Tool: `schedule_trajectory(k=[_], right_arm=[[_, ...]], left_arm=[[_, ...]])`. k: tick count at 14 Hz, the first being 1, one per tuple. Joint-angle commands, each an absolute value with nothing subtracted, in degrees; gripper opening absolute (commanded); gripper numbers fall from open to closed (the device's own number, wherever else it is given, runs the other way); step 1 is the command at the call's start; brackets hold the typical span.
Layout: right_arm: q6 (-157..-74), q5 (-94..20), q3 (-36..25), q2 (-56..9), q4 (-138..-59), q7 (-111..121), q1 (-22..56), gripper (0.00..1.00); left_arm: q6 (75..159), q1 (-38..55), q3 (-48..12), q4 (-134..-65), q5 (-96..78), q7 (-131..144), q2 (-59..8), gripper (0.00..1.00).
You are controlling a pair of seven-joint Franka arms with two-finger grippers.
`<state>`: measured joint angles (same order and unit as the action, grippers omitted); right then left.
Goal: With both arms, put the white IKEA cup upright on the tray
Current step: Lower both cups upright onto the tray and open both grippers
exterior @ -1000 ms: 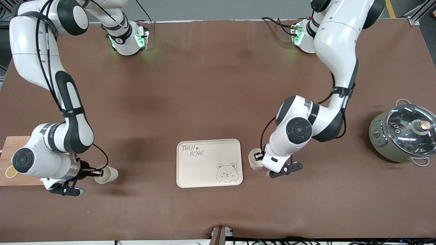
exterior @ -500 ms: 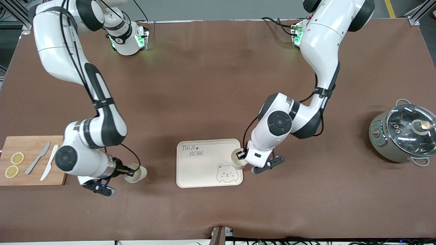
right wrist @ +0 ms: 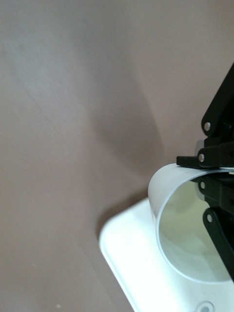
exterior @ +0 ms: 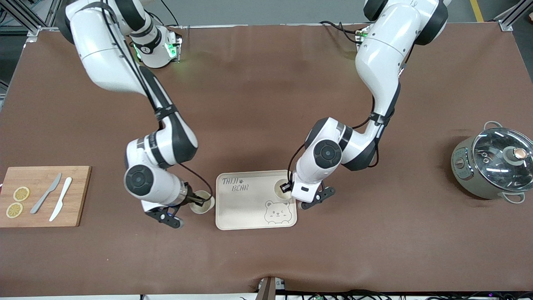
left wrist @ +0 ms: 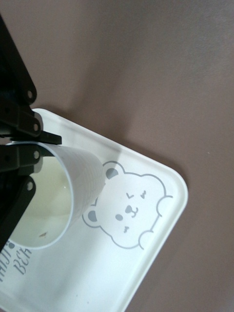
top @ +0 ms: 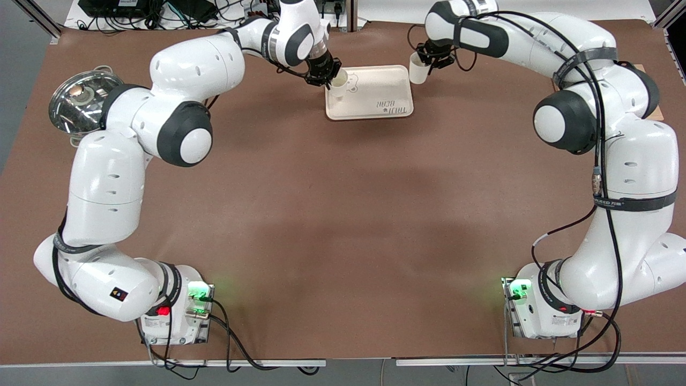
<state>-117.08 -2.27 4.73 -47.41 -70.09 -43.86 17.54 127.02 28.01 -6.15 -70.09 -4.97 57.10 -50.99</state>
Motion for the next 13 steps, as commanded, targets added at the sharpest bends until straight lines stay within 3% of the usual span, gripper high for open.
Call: schedule_trajectory(k=[1,6,7,10,13], right_arm=[[-117.24,-2.02,4.04,-47.11,-69.87,-49.29,20.47,0.00],[-125.67,-2.29,4.04,-48.51,-71.71,-52.12,23.11,0.00],[-126.81,-2.29,4.04,-48.86,-71.89,-52.55,23.55,0.00],[-129.37,-2.11,3.96,-50.36,-72.16,-53.00,23.91,0.00],[-130.08,-2.11,3.96,-51.06,-72.16,-53.09,24.08,0.00]], left_arm=[[127.62,28.83,-5.27,-69.61,-6.50,57.57,-52.12,0.00],[127.62,29.09,-5.27,-69.61,-6.50,57.57,-52.29,0.03],[127.62,29.09,-5.27,-69.61,-6.50,57.57,-52.29,0.12],[127.62,29.00,-5.27,-69.61,-6.50,57.48,-52.12,0.64],[127.27,29.00,-4.92,-69.61,-6.42,57.39,-51.42,0.96]])
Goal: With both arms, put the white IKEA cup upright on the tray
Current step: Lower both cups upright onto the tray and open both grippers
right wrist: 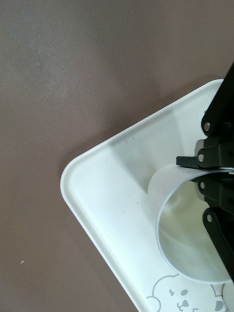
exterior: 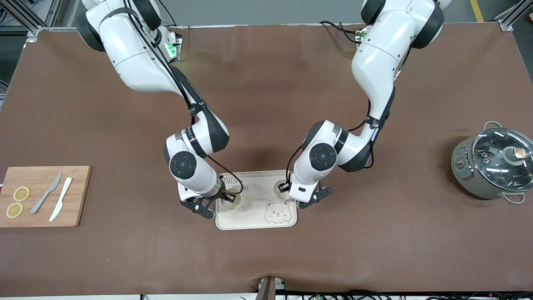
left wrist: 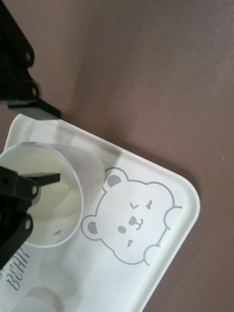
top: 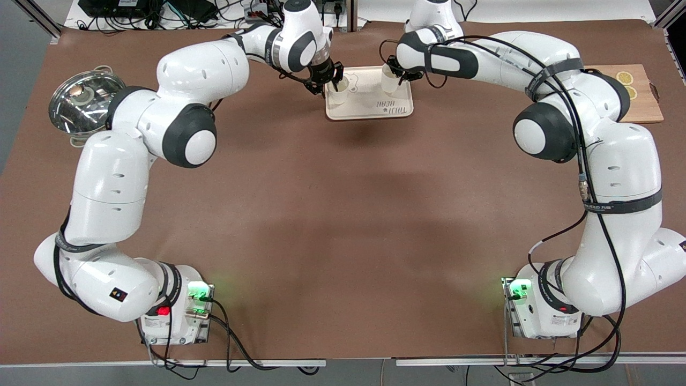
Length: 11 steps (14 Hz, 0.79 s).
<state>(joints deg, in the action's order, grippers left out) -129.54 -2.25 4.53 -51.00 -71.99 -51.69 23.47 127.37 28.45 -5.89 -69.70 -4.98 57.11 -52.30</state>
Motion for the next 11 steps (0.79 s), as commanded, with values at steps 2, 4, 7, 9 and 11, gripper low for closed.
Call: schedule_trajectory(k=[2,4,7,9,11], right_arm=[[-131.39,-2.11,3.96,-51.33,-72.16,-53.17,24.17,0.00],[-131.57,-2.11,3.96,-51.42,-72.16,-53.35,24.26,0.00],[-131.66,-2.11,3.96,-51.68,-72.16,-53.26,24.17,0.37],[-131.66,-2.11,3.96,-51.68,-72.16,-53.26,24.00,0.82],[-131.49,-2.02,3.96,-51.42,-72.07,-52.83,23.73,1.00]], left_arm=[[125.69,28.74,-4.66,-69.61,-5.98,56.78,-50.19,1.00],[122.97,28.21,-4.66,-69.52,-5.80,55.29,-49.57,1.00],[119.63,27.95,-3.43,-69.52,-5.80,52.31,-47.03,1.00],[117.52,28.12,-1.50,-69.52,-5.80,49.06,-45.79,1.00],[115.85,28.12,-0.27,-69.52,-5.45,45.55,-44.22,1.00]])
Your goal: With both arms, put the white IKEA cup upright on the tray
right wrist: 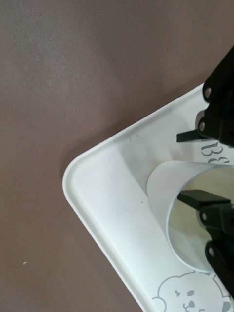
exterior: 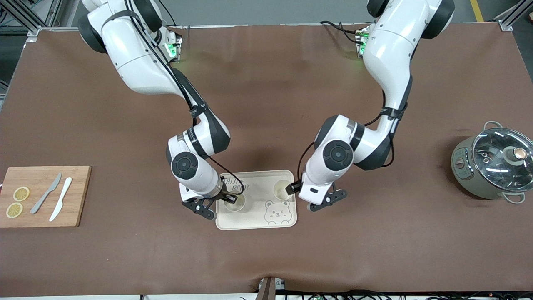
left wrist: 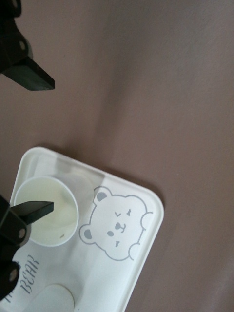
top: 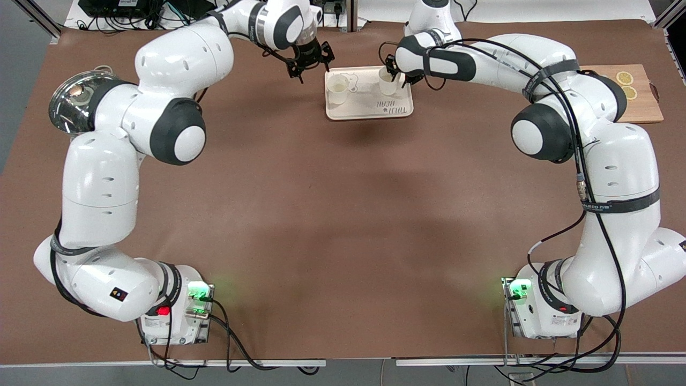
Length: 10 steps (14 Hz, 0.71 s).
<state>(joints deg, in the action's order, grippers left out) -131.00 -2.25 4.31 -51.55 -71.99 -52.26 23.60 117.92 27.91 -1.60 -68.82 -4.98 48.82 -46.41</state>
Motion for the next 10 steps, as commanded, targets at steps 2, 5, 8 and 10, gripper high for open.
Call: schedule_trajectory(k=[2,5,8,10], right_arm=[[-130.87,-2.11,3.96,-50.46,-71.90,-52.38,23.47,1.00],[-125.54,-2.11,3.96,-47.30,-71.81,-52.21,23.55,1.00],[-116.05,-2.46,4.13,-40.37,-71.72,-51.51,23.55,1.00],[-107.79,-3.25,4.39,-33.87,-71.89,-50.19,23.38,1.00]], left_arm=[[113.74,27.95,1.14,-69.61,-4.31,41.68,-42.81,1.00],[113.03,27.43,2.72,-69.96,-3.69,35.18,-40.52,1.00],[107.61,25.06,3.34,-71.10,-3.34,26.65,-38.06,1.00],[104.42,23.74,3.43,-71.10,-0.80,23.83,-36.83,1.00]])
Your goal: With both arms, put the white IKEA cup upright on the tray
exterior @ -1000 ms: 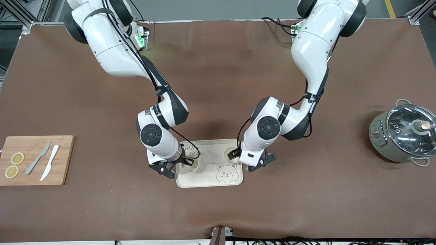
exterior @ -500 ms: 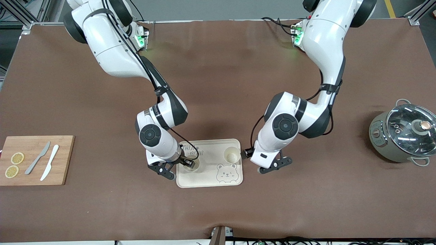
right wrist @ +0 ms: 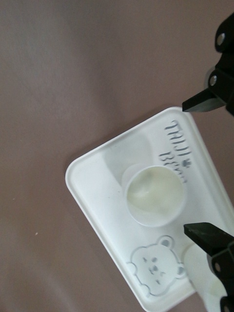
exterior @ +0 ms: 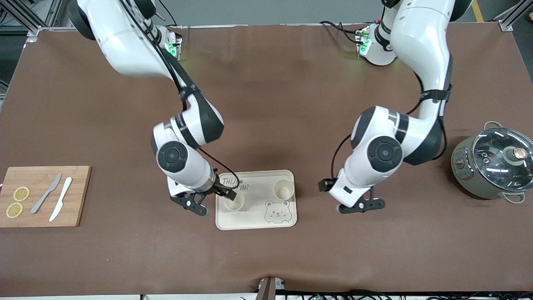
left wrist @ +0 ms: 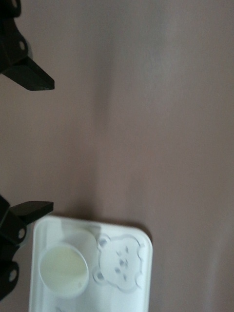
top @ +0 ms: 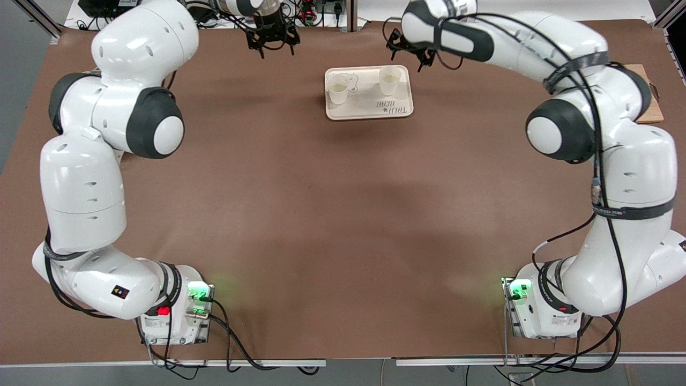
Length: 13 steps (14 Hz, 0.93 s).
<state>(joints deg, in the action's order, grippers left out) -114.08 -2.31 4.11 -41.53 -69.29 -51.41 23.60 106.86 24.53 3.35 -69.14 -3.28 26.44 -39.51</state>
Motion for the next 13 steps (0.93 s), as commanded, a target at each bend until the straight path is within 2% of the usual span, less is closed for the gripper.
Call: schedule_trajectory(k=[1,3,5,7,9,13], right_arm=[[-104.19,-3.34,4.39,-30.79,-72.07,-50.19,23.38,1.00],[-96.71,-5.09,4.31,-24.03,-73.03,-50.10,23.38,1.00],[-93.26,-5.10,4.22,-15.60,-78.02,-49.92,23.29,1.00],[-92.90,-4.92,3.87,-6.37,-86.00,-47.31,22.77,1.00],[-92.81,-4.57,3.87,1.81,-94.00,-39.41,18.83,1.00],[-91.84,-3.96,3.78,12.90,-104.66,-26.48,11.18,1.00]], left_arm=[[103.37,22.69,3.43,-71.28,0.17,22.86,-35.96,1.00],[100.30,20.58,3.43,-71.54,0.62,17.08,-34.55,1.00],[97.75,18.12,3.34,-72.07,0.62,12.94,-32.97,1.00],[97.12,16.62,3.25,-73.82,0.62,11.61,-30.25,1.00],[97.03,15.13,3.25,-75.66,0.62,9.41,-27.44,1.00],[97.12,10.91,2.99,-81.29,0.53,5.46,-20.93,1.00]])
